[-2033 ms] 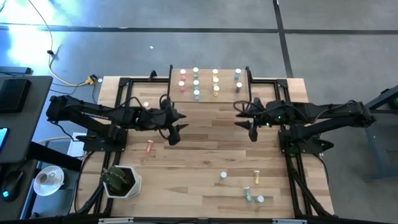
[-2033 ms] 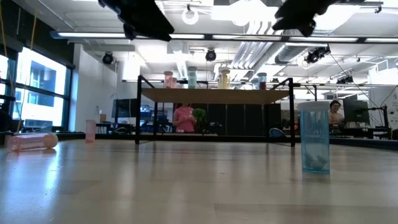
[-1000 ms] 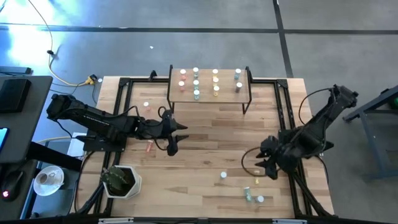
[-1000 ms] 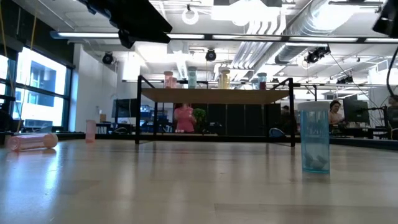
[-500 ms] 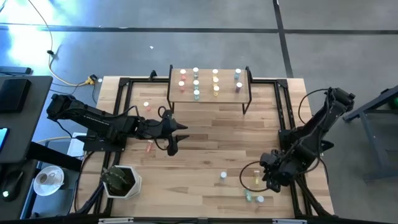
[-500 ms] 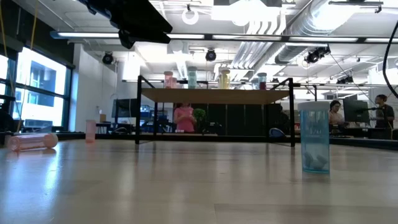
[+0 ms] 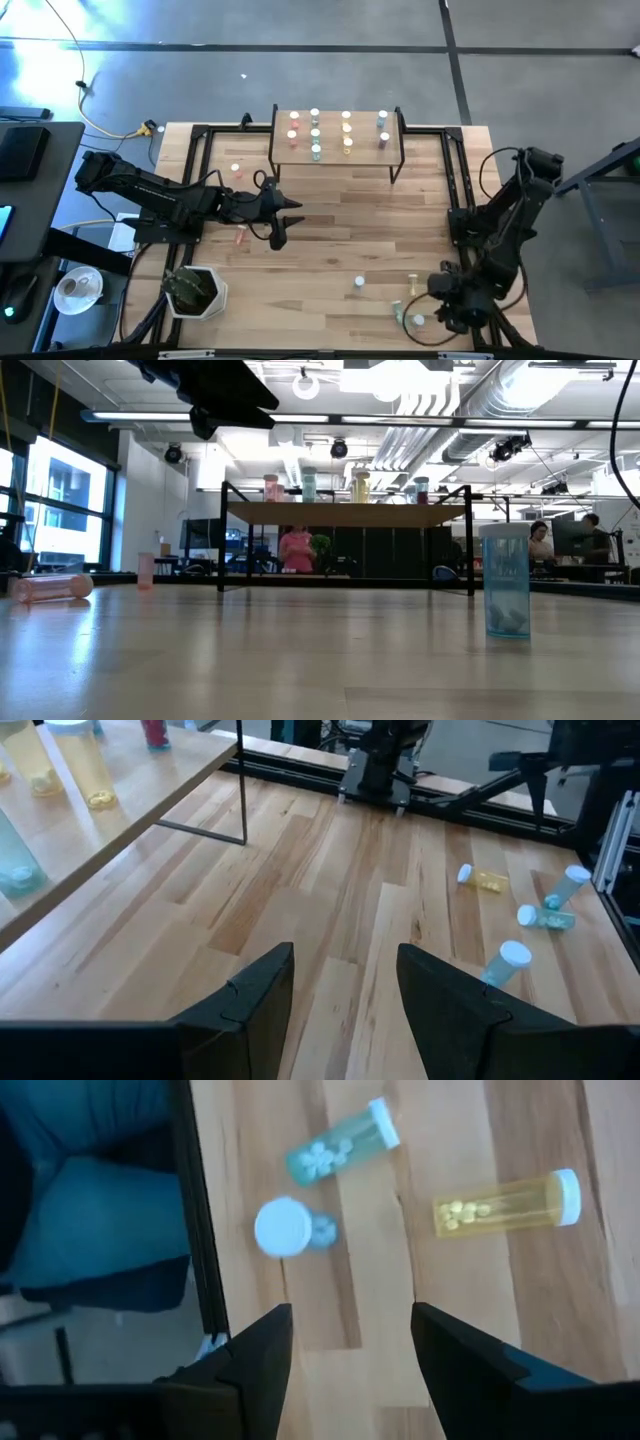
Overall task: Pick and place medicine bottles onto shelf by color
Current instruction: Put the blue medicine bottle on the shelf
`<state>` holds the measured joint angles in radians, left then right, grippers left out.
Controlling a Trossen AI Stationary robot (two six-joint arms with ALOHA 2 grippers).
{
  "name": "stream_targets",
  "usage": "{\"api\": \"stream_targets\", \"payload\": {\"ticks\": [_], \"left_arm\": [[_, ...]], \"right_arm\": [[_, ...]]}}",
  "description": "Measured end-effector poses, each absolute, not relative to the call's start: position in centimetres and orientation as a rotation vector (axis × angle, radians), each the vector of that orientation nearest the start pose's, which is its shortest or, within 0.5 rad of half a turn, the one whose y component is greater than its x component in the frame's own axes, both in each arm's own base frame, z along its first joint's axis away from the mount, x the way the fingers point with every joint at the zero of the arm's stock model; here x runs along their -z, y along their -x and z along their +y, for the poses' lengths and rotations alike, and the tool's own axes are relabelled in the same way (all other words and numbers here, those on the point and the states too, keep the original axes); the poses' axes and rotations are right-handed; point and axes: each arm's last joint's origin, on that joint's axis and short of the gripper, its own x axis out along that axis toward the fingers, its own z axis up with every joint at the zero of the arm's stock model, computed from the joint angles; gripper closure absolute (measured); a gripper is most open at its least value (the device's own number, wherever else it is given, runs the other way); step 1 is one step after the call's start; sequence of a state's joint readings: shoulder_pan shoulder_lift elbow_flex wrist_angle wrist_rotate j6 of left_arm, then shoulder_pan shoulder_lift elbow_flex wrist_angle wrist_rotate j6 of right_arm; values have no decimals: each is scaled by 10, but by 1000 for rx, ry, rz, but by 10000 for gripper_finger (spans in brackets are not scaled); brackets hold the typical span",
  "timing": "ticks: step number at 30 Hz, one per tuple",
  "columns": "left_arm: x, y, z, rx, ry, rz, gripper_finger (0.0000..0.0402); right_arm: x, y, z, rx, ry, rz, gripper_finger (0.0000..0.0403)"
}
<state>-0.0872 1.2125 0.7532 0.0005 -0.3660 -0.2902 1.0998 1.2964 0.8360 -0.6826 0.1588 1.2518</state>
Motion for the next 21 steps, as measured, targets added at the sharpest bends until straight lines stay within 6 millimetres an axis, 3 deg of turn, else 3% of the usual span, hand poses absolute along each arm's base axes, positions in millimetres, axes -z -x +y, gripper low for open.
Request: {"api": "stream_targets", "payload": {"ticks": [12,21], "left_arm": [[-254,-259,-12,-351,236,388,231],[-255,-259,-12,-355,255,384,231]], "right_arm": [[-222,-83,228,-182,-335,941,206],[-213,-79,236,-143,-284,855,206]]}}
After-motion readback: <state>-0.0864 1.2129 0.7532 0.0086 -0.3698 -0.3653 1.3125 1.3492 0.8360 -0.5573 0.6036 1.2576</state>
